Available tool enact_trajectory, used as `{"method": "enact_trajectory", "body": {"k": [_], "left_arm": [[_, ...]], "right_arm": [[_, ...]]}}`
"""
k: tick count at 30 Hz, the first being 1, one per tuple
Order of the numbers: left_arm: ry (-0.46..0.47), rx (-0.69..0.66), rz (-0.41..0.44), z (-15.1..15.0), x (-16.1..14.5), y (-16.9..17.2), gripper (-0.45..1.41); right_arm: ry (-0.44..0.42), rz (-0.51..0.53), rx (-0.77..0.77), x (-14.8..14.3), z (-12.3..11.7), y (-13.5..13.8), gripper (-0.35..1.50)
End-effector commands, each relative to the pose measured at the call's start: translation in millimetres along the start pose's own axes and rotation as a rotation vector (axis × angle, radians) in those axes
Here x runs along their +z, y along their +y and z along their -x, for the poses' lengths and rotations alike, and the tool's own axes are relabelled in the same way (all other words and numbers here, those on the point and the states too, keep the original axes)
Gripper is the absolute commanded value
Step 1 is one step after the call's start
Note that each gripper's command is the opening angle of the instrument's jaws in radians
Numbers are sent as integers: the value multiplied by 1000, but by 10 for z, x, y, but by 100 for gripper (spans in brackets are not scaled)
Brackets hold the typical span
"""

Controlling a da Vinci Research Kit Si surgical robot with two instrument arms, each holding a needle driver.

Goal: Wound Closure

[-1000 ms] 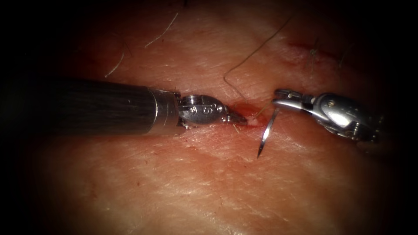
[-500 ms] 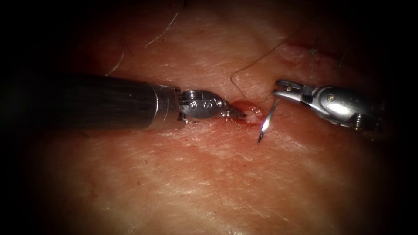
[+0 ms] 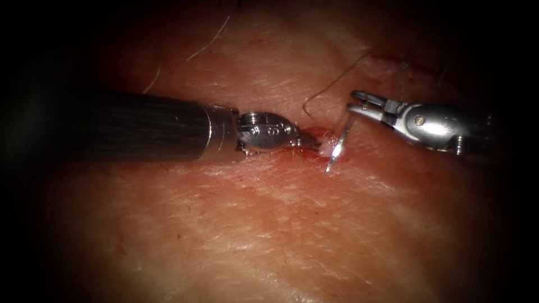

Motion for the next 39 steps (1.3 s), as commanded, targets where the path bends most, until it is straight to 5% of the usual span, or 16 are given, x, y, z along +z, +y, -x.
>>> {"method": "enact_trajectory", "body": {"k": [1, 13, 28, 39], "left_arm": [[0, 3, 4, 2, 7, -1, -45], [0, 7, 8, 6, 1, 5, -45], [0, 8, 11, 8, -2, 7, -45], [-1, -2, 14, -1, -11, 18, -45]], "right_arm": [[1, 1, -13, 10, 4, -2, -35], [-11, 26, -74, 22, 13, 4, -35], [-73, 1, -172, 32, 40, -21, -35], [-58, -21, -155, 38, 25, -34, -35]]}}
